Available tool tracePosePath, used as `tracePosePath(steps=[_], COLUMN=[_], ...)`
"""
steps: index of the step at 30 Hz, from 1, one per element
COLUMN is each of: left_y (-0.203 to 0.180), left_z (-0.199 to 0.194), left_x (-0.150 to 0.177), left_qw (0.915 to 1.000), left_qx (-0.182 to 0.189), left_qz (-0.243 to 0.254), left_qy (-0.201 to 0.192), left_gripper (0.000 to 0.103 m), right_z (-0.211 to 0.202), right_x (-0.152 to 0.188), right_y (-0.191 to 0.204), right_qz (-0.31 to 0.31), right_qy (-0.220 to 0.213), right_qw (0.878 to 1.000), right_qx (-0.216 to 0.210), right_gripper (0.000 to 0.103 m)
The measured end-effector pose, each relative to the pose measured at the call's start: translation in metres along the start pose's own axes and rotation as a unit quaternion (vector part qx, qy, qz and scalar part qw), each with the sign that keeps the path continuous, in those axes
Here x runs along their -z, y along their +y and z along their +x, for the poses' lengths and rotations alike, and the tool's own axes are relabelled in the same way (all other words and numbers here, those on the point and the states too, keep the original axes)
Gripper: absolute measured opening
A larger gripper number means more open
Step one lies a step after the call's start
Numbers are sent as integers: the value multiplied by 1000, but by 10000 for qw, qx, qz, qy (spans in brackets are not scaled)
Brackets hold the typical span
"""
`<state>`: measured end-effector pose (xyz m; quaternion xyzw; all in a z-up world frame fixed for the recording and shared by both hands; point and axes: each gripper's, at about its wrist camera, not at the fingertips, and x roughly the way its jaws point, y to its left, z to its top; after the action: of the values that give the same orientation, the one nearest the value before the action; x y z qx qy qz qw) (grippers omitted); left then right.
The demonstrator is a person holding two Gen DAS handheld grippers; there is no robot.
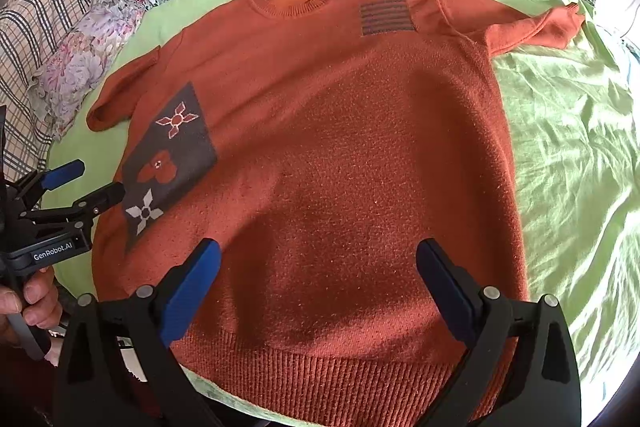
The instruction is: Fold small clothes
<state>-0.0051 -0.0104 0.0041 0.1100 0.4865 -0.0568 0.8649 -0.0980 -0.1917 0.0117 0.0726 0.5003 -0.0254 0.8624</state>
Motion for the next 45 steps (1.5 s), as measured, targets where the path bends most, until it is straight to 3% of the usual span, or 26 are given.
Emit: tracePosePath(steps=[6, 12, 19, 31, 45], left_y=[5, 5, 5, -1, -7], left_z=[-3, -5, -4, 4, 20], left_x=[1, 0, 0, -5, -14], left_qw=[10000, 9999, 10000, 9999, 9995], left_qx=[-2, 29, 86, 22, 154], left_qz=[22, 6, -8, 80, 67], left_qy=[-71, -135, -44, 128, 265], left_gripper=[89, 89, 89, 89, 89], right_z=[2, -1, -1, -2, 4], right_x=[3, 6, 7, 1, -7], right_y=[5, 0, -1, -7, -19], right_qz=[-33, -105, -11, 180, 171], right_qy=[-37, -383, -157, -226, -209], right_qw=[10000, 9992, 9999, 9992, 9996], right_qx=[-4, -45, -48, -280, -123], right_gripper=[98, 98, 98, 98, 98])
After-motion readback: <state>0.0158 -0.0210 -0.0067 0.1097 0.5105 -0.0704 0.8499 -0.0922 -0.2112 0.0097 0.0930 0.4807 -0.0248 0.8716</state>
